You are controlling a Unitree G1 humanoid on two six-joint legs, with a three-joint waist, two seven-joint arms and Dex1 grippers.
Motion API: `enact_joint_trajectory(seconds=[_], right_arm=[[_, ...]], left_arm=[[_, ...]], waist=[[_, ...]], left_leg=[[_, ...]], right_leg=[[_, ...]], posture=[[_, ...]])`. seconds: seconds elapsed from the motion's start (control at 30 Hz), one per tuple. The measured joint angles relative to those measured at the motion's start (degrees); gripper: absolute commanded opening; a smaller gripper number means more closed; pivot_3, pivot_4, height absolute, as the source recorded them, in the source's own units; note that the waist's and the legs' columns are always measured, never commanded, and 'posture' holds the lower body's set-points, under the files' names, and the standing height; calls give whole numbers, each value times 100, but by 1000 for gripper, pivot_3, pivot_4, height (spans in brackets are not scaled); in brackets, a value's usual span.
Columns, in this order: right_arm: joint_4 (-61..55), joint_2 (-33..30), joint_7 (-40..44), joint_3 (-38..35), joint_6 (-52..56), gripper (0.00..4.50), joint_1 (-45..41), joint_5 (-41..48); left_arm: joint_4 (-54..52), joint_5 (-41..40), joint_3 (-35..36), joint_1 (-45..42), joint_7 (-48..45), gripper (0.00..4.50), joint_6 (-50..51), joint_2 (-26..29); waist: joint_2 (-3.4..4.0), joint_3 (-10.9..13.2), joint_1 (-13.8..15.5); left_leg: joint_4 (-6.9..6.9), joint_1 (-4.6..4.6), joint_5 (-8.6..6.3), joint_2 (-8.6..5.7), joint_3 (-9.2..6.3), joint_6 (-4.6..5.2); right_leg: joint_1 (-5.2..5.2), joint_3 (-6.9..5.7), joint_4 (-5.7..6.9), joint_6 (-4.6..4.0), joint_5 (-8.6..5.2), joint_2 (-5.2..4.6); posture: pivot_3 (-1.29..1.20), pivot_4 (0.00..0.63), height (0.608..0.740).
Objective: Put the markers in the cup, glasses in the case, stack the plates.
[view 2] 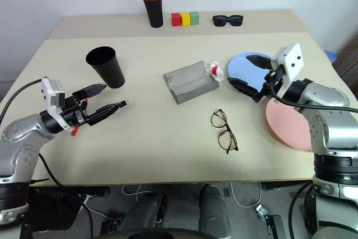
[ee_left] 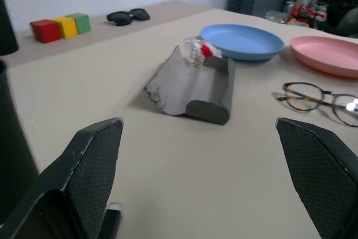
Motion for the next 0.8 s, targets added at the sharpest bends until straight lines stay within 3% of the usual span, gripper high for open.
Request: enact_joint_trajectory(seconds=[0.33,0.5,0.67,0.8], right_arm=[[-456,326,49,351,445,4420,56,500],[-699,321,153,474,748,4420,312,707],[-1021,413,123,687,841,4420,666,761],[-1062,518,52,789,691,4420,742,650]], left_arm=[[-57,-70,137,-87,295,4500,548,363],[-235,-106,585,555,515,4500,1111,842],[-344,235,948,895,1370,4500,1721,1032],[-426,226,1089,545,2206,4500,2786,1120]], waist=[[-3,1,12],[-2,2,-30],[-6,2,19],[-10,2,35]], left_leg=[[0,-1,0,-1,1,0],[-10,-2,-7,15,32,0],[0,-4,-8,20,40,0],[2,0,-7,18,39,0]], right_leg=[[-2,8,-1,0,0,2],[-28,41,4,-1,-1,23],[-25,47,3,-3,0,26],[-21,46,4,-1,1,27]], posture=[[0,150,740],[0,150,740],[0,150,740],[0,150,740]])
